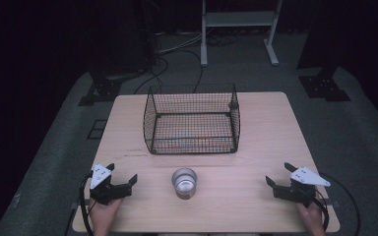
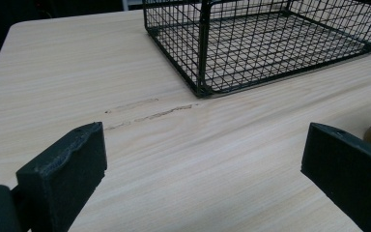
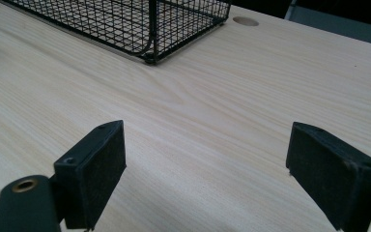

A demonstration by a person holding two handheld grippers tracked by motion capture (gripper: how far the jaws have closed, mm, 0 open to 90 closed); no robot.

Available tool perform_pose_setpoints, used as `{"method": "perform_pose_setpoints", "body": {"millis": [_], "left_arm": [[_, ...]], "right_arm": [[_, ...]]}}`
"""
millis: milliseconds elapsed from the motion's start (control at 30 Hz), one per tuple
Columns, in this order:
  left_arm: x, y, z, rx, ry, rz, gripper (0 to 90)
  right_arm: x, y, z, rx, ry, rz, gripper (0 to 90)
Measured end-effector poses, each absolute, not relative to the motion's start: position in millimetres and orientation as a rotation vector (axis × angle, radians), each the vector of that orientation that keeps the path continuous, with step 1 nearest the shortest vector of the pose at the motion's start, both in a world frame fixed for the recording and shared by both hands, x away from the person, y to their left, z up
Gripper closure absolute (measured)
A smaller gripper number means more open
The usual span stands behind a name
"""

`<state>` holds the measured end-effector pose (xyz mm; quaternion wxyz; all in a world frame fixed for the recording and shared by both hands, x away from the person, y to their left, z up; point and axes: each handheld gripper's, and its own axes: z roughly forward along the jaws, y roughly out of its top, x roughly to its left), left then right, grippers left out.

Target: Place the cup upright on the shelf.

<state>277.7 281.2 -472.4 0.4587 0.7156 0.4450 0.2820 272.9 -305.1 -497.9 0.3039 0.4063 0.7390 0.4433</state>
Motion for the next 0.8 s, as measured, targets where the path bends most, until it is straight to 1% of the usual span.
{"method": "perform_pose_setpoints", "body": {"millis": [800], "left_arm": [[271.0, 260.9, -466.0, 1.792, 0.99, 0.679, 1.2]], "right_arm": [[272.9, -305.9, -497.9, 1.082, 1.949, 1.175, 13.4]]}}
